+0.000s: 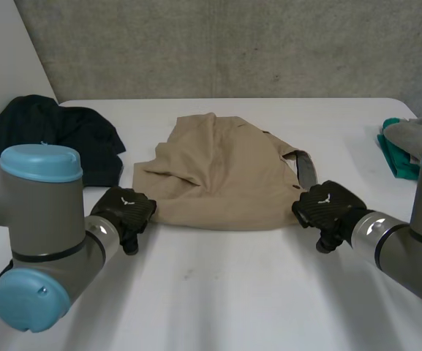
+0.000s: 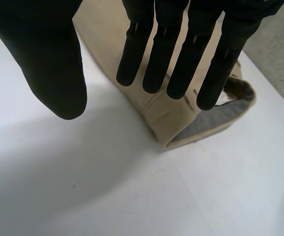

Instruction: Fold the laundry.

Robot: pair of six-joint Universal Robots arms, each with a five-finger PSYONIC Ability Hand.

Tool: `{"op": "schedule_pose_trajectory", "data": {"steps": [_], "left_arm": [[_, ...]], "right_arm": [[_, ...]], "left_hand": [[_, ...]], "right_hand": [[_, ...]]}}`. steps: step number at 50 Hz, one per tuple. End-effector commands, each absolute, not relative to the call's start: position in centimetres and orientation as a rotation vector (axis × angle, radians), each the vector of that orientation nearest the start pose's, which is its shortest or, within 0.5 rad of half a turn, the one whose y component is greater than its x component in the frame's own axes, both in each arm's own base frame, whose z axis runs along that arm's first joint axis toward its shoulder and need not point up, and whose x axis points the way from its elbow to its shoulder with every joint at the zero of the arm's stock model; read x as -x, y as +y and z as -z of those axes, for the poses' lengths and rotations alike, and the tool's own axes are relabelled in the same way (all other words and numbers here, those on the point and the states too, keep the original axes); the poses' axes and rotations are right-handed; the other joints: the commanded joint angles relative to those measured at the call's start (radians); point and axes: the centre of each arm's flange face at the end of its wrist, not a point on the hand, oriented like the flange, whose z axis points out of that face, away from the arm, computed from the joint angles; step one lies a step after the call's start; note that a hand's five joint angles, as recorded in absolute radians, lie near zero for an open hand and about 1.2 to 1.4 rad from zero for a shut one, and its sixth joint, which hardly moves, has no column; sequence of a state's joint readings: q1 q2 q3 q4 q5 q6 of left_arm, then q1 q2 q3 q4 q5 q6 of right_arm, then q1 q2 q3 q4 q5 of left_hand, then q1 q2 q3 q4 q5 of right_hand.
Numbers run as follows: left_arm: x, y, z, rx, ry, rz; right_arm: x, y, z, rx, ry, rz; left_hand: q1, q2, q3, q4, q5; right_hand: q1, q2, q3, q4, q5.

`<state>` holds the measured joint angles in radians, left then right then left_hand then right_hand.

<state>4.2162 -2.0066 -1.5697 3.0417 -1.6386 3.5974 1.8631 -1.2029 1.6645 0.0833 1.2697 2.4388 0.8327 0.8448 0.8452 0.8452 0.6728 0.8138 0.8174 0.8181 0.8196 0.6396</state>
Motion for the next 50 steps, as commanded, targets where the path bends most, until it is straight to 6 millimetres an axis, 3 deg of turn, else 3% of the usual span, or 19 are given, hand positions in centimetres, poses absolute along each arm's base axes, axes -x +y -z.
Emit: {"op": "schedule_pose_trajectory", "data": {"steps": [1, 11, 29, 33, 37, 39, 44, 50], "left_arm": [[27.4, -25.9, -14.8, -1.173, 2.415, 1.551], [29.3, -31.5, -14.0, -1.115, 2.238, 1.666], [31.4, -34.2, -12.6, -1.183, 2.148, 1.698], [31.6, -34.3, -12.2, -1.210, 2.144, 1.690], [31.9, -34.0, -12.6, -1.236, 2.141, 1.711], [31.9, -34.0, -13.1, -1.238, 2.140, 1.730], [31.5, -33.5, -15.8, -1.213, 2.148, 1.780], [30.4, -32.4, -21.8, -1.158, 2.188, 1.926]], "right_arm": [[-25.2, -26.9, -14.1, 1.496, 2.175, 1.601], [-26.9, -31.4, -12.9, 1.411, 2.055, 1.891], [-28.7, -34.8, -11.2, 1.416, 2.020, 2.012], [-28.9, -35.1, -11.0, 1.414, 2.011, 2.049], [-29.2, -35.2, -11.0, 1.419, 2.008, 2.072], [-29.2, -35.2, -11.3, 1.420, 2.005, 2.080], [-29.4, -35.2, -12.3, 1.417, 1.997, 2.089], [-28.8, -34.3, -15.6, 1.429, 2.036, 2.033]], "left_hand": [[-0.414, -0.426, -0.426, -0.426, -0.428], [-0.396, -0.408, -0.409, -0.409, -0.411], [0.071, 0.058, 0.058, 0.058, 0.056], [0.238, 0.225, 0.225, 0.225, 0.223], [0.563, 0.551, 0.551, 0.550, 0.548], [0.564, 0.551, 0.551, 0.551, 0.549], [0.564, 0.551, 0.551, 0.551, 0.549], [0.564, 0.551, 0.551, 0.551, 0.549]], "right_hand": [[-0.184, -0.187, -0.188, -0.189, -0.184], [-0.266, -0.270, -0.271, -0.272, -0.267], [0.059, 0.056, 0.055, 0.054, 0.059], [0.104, 0.100, 0.099, 0.098, 0.103], [0.367, 0.364, 0.363, 0.361, 0.367], [0.582, 0.578, 0.577, 0.576, 0.581], [0.583, 0.579, 0.578, 0.577, 0.582], [0.583, 0.579, 0.578, 0.577, 0.582]]}}
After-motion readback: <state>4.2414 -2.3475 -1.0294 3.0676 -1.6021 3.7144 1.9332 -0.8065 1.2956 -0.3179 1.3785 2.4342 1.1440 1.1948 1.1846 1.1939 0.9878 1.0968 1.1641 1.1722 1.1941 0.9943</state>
